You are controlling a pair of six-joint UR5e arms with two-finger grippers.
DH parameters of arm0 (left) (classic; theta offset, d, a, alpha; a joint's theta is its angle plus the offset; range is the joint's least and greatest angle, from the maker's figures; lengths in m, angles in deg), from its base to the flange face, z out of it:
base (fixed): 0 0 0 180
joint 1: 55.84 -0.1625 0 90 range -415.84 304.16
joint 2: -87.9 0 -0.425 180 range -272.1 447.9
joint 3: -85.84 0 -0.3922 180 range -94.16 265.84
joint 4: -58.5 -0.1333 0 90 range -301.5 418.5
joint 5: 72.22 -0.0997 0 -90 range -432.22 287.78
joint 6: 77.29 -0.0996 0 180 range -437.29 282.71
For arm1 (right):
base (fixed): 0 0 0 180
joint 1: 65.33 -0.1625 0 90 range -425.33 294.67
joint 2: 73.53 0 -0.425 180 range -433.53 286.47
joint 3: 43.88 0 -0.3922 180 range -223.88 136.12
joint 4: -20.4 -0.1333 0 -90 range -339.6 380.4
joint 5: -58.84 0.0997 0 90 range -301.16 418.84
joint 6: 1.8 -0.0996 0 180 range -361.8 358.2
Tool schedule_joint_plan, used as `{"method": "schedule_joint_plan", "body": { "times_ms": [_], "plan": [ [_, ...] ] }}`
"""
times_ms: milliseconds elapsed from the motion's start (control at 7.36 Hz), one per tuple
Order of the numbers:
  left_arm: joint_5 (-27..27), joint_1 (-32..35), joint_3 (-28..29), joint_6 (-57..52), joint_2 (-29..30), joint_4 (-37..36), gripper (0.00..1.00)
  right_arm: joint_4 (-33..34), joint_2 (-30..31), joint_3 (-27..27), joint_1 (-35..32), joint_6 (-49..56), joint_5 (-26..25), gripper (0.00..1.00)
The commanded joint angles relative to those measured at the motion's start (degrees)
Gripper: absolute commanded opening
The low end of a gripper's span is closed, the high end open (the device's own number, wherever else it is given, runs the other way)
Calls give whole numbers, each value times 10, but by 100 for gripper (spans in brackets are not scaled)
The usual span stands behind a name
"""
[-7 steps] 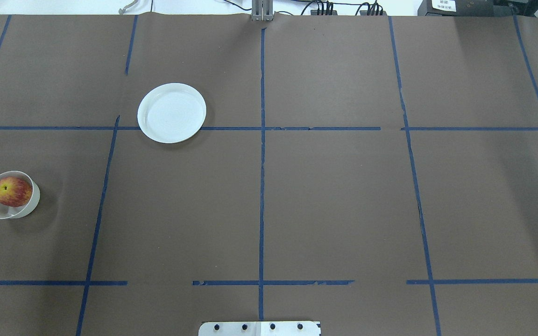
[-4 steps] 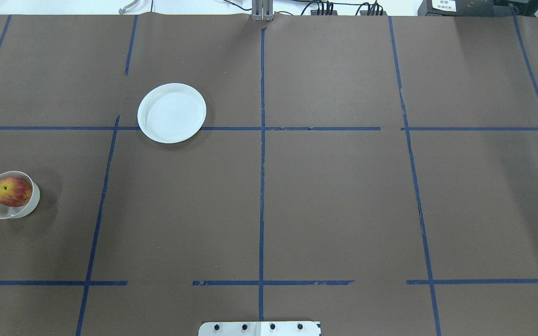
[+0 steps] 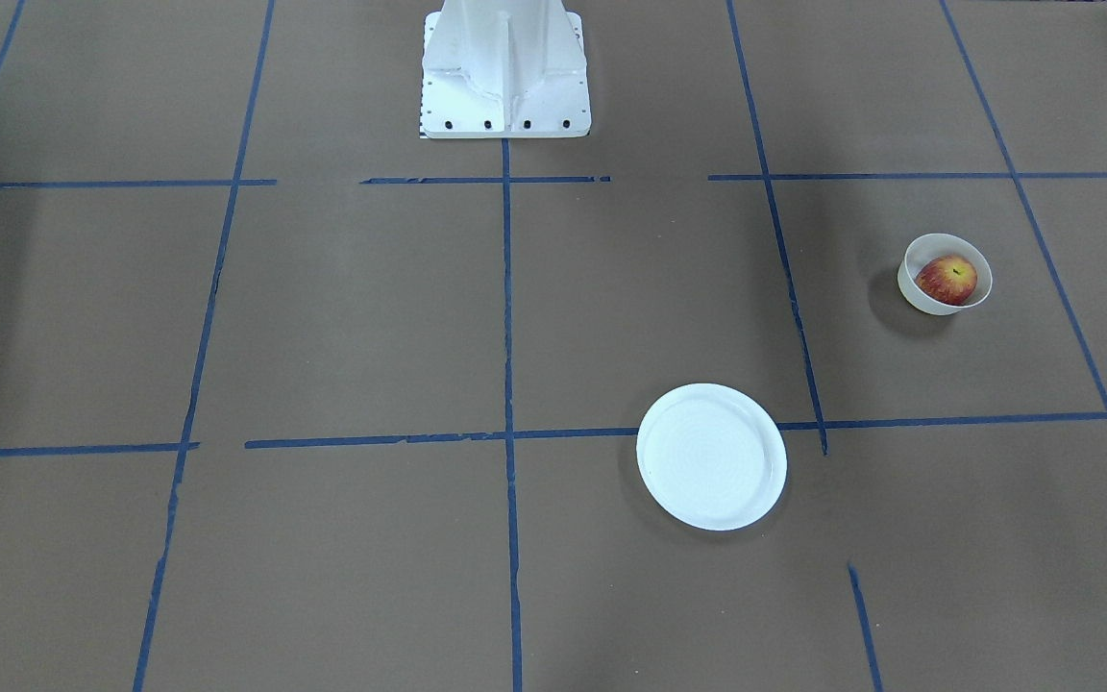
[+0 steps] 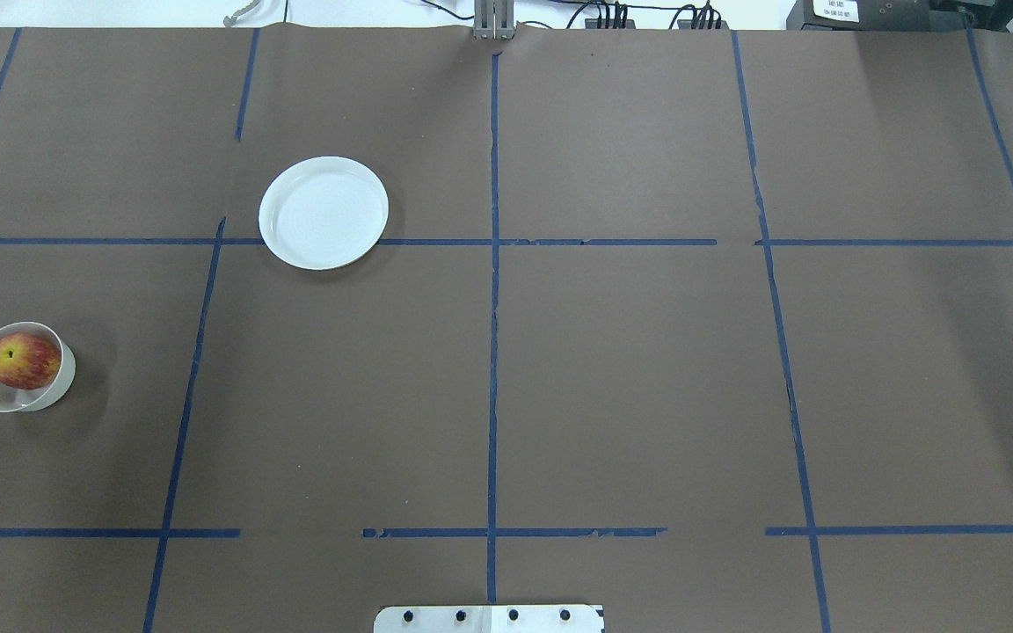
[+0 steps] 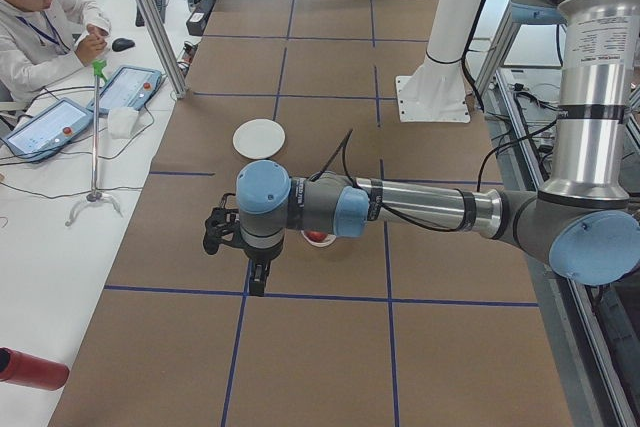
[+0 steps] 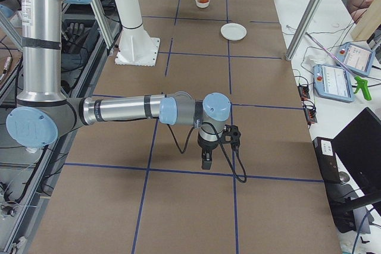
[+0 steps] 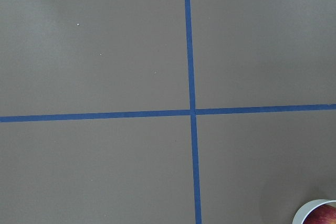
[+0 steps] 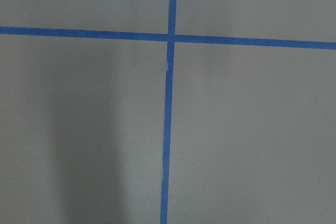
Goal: Move apple from plate to bowl
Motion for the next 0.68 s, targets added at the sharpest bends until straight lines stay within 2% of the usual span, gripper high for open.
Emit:
{"method": "schedule_joint_plan", "body": {
  "times_ms": [0, 543],
  "plan": [
    [1, 0, 2, 1, -19, 30, 100, 0, 0, 1, 0, 1, 0, 100],
    [1, 0, 3, 0, -13, 47, 100, 0, 0, 1, 0, 0, 0, 100]
  ]
}}
